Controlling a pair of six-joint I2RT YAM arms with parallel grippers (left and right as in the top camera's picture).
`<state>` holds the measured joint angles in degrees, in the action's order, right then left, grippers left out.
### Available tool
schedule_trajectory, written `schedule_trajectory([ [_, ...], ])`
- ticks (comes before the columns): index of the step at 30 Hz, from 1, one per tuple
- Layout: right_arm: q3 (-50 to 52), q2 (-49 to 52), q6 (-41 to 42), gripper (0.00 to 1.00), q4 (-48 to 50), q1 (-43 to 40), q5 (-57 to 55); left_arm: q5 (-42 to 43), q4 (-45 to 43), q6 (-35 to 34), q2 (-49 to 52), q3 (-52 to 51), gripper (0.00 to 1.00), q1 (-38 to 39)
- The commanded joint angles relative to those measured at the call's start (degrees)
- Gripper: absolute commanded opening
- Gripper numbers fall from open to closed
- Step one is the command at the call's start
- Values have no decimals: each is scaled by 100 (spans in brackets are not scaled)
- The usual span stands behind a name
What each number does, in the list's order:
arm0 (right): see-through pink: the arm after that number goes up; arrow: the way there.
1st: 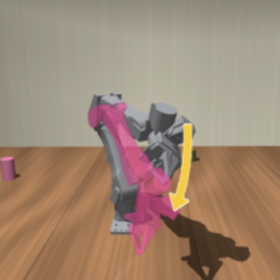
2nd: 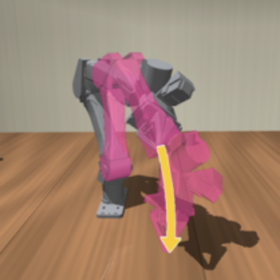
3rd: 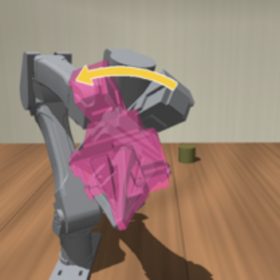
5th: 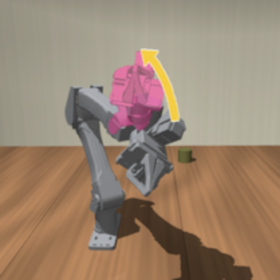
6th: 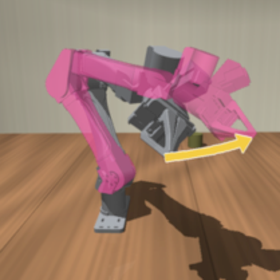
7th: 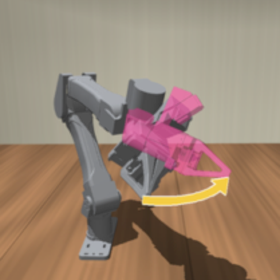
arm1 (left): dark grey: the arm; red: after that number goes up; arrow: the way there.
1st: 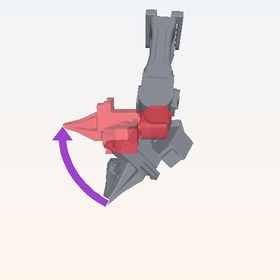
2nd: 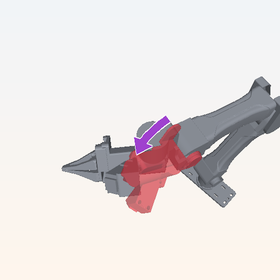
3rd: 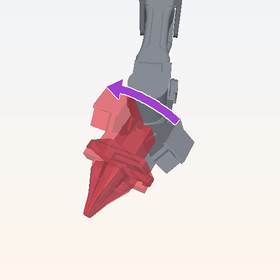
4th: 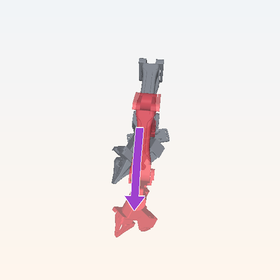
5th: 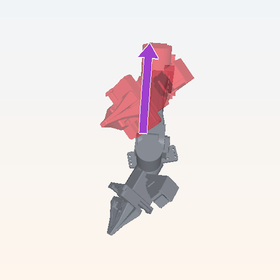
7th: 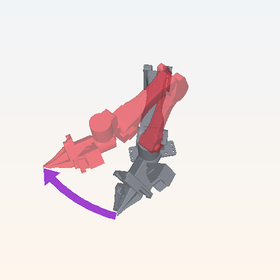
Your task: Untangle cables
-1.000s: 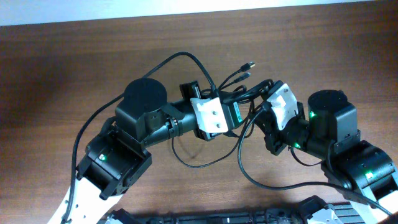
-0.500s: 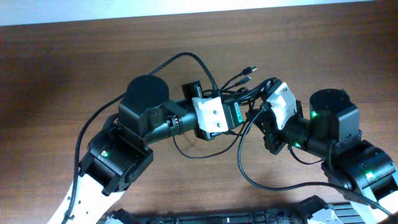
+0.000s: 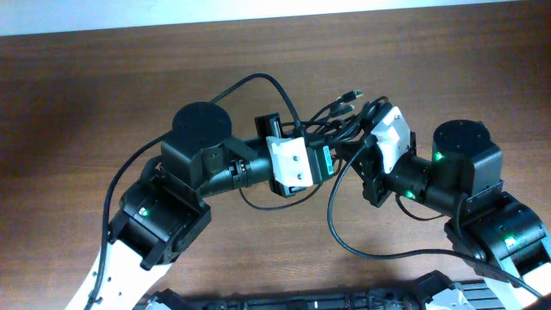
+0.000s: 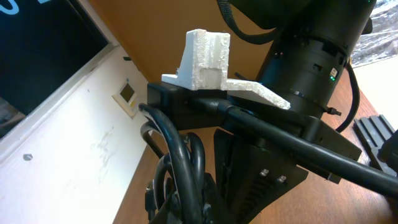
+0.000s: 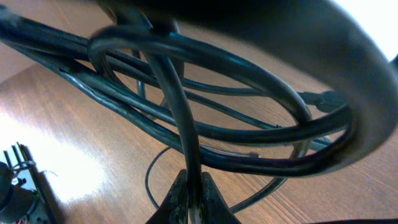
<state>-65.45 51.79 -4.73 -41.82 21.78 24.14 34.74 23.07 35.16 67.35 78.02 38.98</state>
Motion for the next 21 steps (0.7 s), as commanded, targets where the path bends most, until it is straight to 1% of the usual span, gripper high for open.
schedule_trajectory([
  [1,-13,31,116,4,179,-4,243,490,17,90,144,120,0,98],
  [12,-13,26,205,4,343,-4,240,494,232,90,295,120,0,101],
  [18,-13,26,240,4,439,-4,243,498,675,87,299,120,0,101],
  [21,-13,26,422,4,557,-4,240,507,817,87,304,120,0,101],
])
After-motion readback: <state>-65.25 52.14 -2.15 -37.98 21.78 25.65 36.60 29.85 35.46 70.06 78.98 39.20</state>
